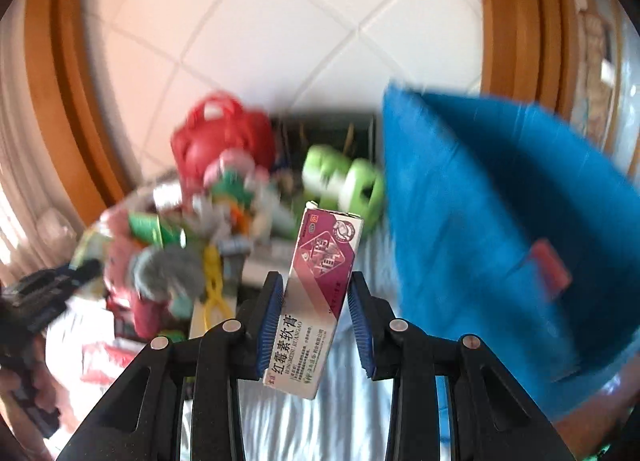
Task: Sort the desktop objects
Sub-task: 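Carry the snack packet and ointment box into the blue crate and release both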
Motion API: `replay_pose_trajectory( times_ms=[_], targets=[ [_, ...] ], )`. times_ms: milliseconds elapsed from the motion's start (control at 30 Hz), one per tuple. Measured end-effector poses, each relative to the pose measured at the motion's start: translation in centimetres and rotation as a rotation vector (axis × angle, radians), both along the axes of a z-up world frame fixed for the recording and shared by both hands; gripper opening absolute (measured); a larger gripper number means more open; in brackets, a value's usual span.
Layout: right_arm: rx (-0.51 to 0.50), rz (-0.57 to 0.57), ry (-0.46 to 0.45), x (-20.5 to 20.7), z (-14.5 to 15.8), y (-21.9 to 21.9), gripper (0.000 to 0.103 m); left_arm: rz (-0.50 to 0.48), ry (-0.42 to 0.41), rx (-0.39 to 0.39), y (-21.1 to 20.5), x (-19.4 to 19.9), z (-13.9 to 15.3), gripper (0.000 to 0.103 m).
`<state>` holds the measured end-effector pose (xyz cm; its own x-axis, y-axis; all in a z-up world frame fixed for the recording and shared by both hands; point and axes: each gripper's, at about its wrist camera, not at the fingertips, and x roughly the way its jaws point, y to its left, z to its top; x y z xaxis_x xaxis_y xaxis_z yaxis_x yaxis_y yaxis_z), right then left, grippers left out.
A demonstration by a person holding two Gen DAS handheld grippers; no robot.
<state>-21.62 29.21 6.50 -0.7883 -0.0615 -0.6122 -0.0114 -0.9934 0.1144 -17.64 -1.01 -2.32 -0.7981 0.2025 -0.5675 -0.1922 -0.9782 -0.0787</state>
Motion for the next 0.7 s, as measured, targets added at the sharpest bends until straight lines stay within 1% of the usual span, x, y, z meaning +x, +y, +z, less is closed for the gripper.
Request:
replay_pose_trajectory(
  times_ms=[133,233,300,400,500,600,700],
  targets=[
    [0.024,-0.037,0.104,1.6,5.1,4.4,0.033,-0.102,0.064,-0.015,6.5,-0.9,3.4,0.023],
    [0.08,-0.092,0.134,1.7,7.1,7.8,0.033,-0.177,0.089,-0.012,11.8,-1.9,5.6,0.023],
    [0.11,-0.124,0.134,1.7,7.7,10.3,0.033,-0.233,0.103,-0.013,15.6,-2.3,7.0,0.023],
    [0.139,-0.169,0.112,1.4,7.8,14.5,0.033,-0.296,0.105,-0.022,21.5,-3.2,8.4,0.023],
    [0.174,-0.205,0.065,0.9,7.2,18.6,0.033,-0.35,0.078,-0.034,27.0,-4.1,9.3,0.023],
    [0.216,-0.214,0.015,0.7,6.6,21.8,0.033,-0.389,0.043,-0.054,31.6,-4.9,9.4,0.023],
    [0.268,-0.208,-0.064,-0.5,5.1,24.3,0.033,-0.426,-0.008,-0.073,35.2,-5.6,9.0,0.023]
  ],
)
